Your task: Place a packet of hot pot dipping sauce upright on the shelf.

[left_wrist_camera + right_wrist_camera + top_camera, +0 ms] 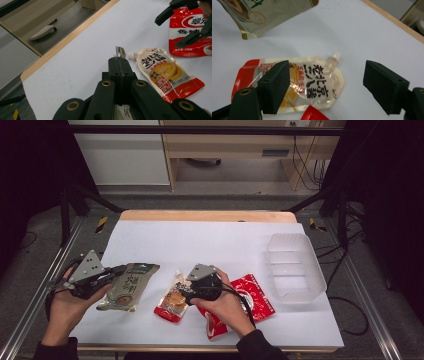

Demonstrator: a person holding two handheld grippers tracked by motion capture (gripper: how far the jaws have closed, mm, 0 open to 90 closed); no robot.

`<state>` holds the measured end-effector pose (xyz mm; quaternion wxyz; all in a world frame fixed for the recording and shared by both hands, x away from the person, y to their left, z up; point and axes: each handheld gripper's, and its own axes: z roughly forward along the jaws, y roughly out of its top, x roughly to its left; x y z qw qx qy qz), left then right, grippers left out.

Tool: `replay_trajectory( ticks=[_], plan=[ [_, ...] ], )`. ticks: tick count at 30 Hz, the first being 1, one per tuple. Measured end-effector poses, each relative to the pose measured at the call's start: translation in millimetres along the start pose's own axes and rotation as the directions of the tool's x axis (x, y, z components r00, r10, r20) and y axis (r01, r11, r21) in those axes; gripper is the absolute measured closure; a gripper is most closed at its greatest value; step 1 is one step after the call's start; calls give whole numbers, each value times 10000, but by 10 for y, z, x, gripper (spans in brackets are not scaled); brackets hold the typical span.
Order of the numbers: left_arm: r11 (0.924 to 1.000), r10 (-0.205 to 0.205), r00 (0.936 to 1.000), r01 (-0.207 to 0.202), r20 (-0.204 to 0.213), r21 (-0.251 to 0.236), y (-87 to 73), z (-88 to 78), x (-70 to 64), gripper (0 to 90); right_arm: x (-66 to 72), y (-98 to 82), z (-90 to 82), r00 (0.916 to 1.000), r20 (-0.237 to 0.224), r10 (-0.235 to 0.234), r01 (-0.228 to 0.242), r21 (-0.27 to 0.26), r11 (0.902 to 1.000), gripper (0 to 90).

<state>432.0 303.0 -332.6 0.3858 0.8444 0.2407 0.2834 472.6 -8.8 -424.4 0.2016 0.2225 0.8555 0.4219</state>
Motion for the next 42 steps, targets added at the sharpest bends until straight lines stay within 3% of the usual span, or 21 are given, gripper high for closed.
replay_trajectory(
  ticks=[6, 15, 23, 42],
  plan=[
    [9999, 144, 9997, -143, 197, -66, 26, -11, -58, 900, 44, 204, 146, 9975, -220, -673, 673, -7, 9977, 270],
    [9996, 258, 9990, -254, 358, -103, 34, -11, -91, 900, 19, 439, 368, 9927, -509, -1094, 1101, 127, 9938, 325],
    [9995, 295, 9989, -290, 368, -139, 33, -19, -89, 900, 22, 636, 531, 9813, -763, -1765, 1786, 222, 9837, 327],
    [9995, 252, 9987, -243, 454, -203, 31, -8, -94, 900, 68, 701, 660, 9728, -1356, -1878, 1918, 173, 9813, 365]
  ],
)
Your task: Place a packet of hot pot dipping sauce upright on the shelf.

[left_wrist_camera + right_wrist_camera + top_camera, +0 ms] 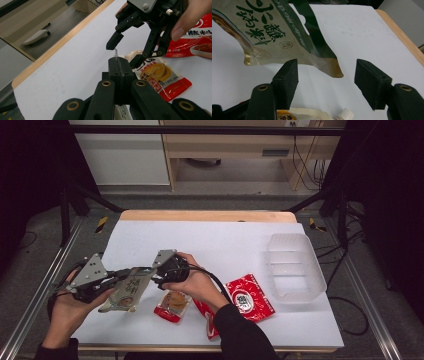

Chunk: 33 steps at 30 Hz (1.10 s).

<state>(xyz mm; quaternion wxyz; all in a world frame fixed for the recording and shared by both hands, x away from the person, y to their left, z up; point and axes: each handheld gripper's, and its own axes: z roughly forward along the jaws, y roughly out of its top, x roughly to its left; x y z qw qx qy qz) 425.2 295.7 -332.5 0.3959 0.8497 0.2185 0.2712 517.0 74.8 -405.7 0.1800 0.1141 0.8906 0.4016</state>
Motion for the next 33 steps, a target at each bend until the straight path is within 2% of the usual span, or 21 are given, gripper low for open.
replay_trajectory(
  ticks=[7, 27, 33],
  plan=[
    [10000, -8, 10000, 7, 27, 12, -2, 9, 3, 900, 13, -3, 11, 9997, -231, -43, 44, 12, 10000, 417],
    [10000, 65, 9998, -65, 191, -15, 12, 26, -20, 900, 3, -10, 27, 9992, -395, -63, 60, -72, 10000, 432],
    [10000, 63, 9998, -62, 206, -49, 16, 27, -25, 900, 31, 14, 71, 9979, -587, -262, 256, -110, 9996, 493]
  ],
)
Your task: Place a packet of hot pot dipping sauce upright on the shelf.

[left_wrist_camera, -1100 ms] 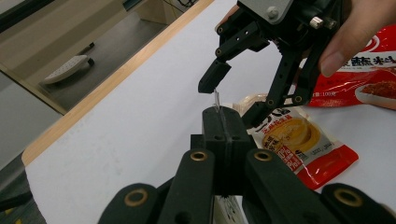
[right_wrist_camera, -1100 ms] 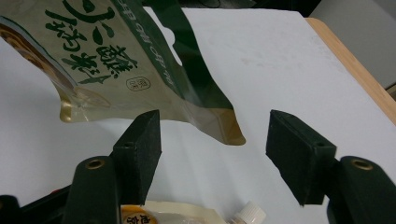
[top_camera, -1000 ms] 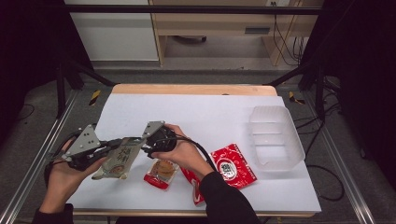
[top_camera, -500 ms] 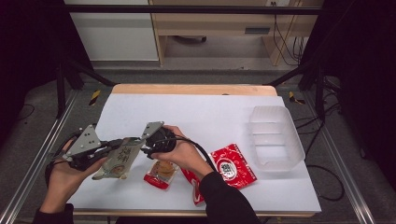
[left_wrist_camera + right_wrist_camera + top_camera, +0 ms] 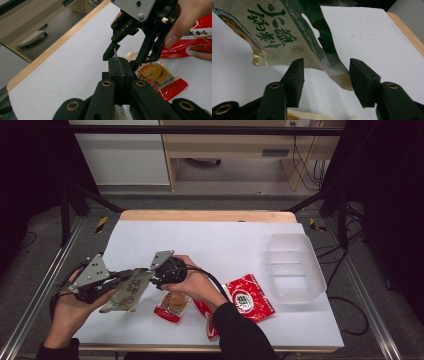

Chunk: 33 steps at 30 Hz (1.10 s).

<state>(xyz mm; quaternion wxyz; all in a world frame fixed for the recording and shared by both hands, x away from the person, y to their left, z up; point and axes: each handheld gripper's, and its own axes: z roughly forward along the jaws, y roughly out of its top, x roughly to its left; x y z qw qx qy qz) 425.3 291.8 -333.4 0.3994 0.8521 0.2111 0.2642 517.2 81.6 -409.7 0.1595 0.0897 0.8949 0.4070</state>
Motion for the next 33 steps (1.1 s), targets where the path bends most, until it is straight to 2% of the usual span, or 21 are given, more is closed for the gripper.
replay_trajectory(
  ticks=[5, 8, 17, 22, 24, 28, 33],
  plan=[
    [10000, -34, 10000, 34, 9, -22, -6, 3, 6, 900, 23, 7, 18, 9998, -72, -194, 193, -90, 9998, 601],
    [10000, -56, 10000, 56, -2, -26, -7, -1, 10, 900, 15, 0, 17, 9996, -118, -261, 261, -38, 9997, 696],
    [9999, -117, 9999, 117, -2, -77, -13, 3, 14, 900, -4, -27, 6, 9987, -492, -112, 111, -36, 9999, 887],
    [9998, -162, 9999, 161, -56, -99, -16, -8, 23, 900, 2, -23, 2, 9975, -684, -160, 154, -91, 9998, 900],
    [9996, -212, 9998, 211, -42, -161, -16, -11, 25, 900, 3, -20, -5, 9982, -597, -77, 72, -85, 9999, 900],
    [9994, -283, 9996, 281, -96, -199, -17, -17, 30, 900, 10, -16, -12, 9975, -702, -60, 54, -90, 9999, 900],
    [9985, -390, 9992, 387, -69, -379, -16, -36, 44, 900, -9, -2, -43, 9968, -777, 204, -212, -104, 9997, 900]
  ],
)
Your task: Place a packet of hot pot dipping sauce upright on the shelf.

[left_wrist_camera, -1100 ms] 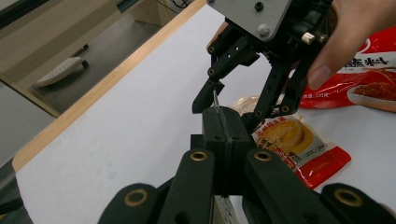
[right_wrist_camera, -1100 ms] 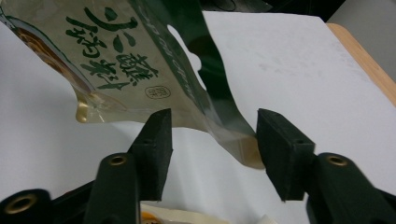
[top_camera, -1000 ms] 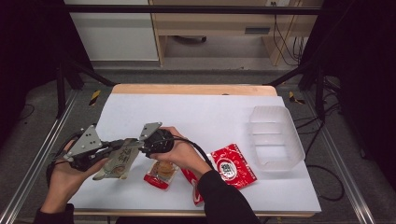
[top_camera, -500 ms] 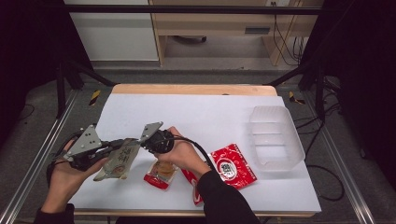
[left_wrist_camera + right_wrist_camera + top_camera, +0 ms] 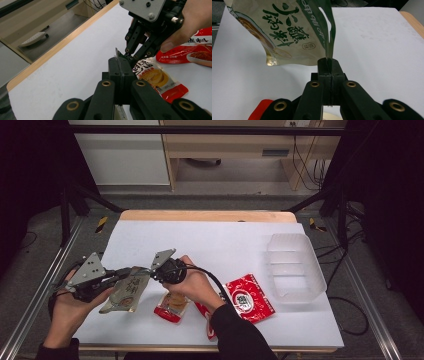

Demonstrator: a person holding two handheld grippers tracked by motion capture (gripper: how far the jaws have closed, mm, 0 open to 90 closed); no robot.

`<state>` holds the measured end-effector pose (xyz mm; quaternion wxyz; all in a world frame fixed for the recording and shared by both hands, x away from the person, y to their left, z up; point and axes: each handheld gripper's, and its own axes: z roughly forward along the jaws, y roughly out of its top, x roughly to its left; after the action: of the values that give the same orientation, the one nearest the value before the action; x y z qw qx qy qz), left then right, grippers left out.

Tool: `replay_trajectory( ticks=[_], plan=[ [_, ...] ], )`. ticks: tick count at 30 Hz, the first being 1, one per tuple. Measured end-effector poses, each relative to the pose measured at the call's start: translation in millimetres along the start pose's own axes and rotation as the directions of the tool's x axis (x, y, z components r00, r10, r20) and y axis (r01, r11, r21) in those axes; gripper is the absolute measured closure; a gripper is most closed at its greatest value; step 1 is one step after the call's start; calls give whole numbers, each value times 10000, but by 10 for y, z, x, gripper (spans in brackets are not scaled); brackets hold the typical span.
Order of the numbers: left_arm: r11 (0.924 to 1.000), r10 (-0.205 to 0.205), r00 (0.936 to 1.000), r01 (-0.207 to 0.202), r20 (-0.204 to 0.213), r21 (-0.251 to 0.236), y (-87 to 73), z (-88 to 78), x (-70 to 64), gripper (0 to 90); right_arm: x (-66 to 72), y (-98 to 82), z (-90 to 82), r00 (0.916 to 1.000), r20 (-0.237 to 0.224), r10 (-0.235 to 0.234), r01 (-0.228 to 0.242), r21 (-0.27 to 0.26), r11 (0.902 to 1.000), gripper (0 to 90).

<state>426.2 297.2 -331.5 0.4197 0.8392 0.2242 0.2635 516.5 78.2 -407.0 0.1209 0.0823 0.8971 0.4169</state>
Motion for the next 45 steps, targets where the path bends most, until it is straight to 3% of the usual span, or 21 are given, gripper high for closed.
replay_trajectory(
  ticks=[12, 22, 33, 37, 39, 45],
  plan=[
    [9994, 95, 9996, -87, 261, -331, 143, -64, -15, 900, 15, 71, -243, 9999, -43, -96, 96, 63, 9999, 900],
    [9949, 219, 9979, -158, 613, -993, 375, 6, -115, 900, -127, 126, -734, 9955, 907, 276, -271, -66, 9996, 900],
    [9913, 217, 9950, -88, 974, -1310, 372, 183, -217, 900, -241, 124, -963, 9879, 1520, 303, -383, 504, 9980, 900],
    [9893, 170, 9954, -30, 947, -1458, 369, 212, -255, 768, -278, 144, -1036, 9854, 1686, 239, -347, 611, 9975, 900],
    [9859, -23, 9952, 186, 981, -1663, 361, 217, -258, 650, -305, 153, -1083, 9834, 1805, 210, -353, 763, 9965, 900],
    [9813, -385, 9963, 521, 765, -1854, 298, 188, -229, 524, -365, 139, -1180, 9804, 1965, 165, -362, 971, 9946, 900]
  ],
)
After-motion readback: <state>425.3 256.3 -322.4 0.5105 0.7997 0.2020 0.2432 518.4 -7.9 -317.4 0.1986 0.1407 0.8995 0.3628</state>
